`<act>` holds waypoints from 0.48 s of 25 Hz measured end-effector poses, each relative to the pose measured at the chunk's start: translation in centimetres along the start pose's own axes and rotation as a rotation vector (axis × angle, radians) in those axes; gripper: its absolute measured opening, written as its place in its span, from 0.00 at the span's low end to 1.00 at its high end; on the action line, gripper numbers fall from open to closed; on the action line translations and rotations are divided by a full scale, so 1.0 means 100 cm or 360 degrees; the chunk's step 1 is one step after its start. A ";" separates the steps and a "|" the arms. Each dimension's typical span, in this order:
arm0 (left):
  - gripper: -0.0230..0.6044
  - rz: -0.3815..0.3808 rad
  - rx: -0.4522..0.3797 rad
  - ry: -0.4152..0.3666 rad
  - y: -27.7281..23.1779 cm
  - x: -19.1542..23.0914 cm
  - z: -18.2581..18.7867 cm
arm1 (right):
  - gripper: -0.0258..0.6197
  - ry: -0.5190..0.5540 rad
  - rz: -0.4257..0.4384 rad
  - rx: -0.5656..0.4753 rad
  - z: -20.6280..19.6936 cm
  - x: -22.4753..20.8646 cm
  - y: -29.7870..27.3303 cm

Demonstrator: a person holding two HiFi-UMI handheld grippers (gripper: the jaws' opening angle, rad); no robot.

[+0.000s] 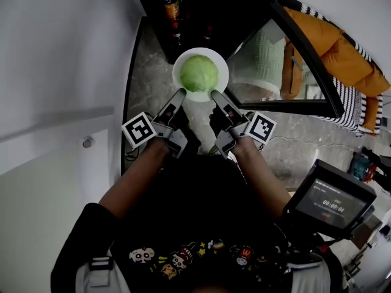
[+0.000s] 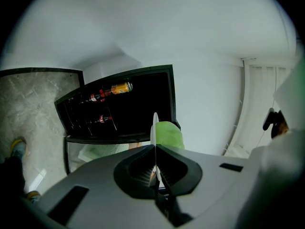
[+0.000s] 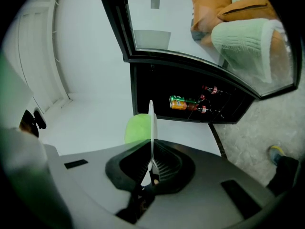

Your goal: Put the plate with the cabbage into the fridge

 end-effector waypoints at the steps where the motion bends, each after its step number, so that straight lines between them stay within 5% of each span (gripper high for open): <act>1: 0.05 0.0000 0.0000 0.0001 0.000 0.000 0.000 | 0.07 0.0001 -0.0001 0.0001 0.000 0.000 0.000; 12: 0.05 0.0037 0.0045 0.0029 -0.003 -0.001 0.001 | 0.07 -0.0026 -0.0038 -0.0038 -0.001 0.001 0.003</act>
Point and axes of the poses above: the fingertips, and each gripper's own axes: y backward along the fingers, x to its left, z out of its top, the point moved 9 cm from there along y, backward along the fingers, and after that the axes turned 5 degrees about y, right-handed, at the moved point
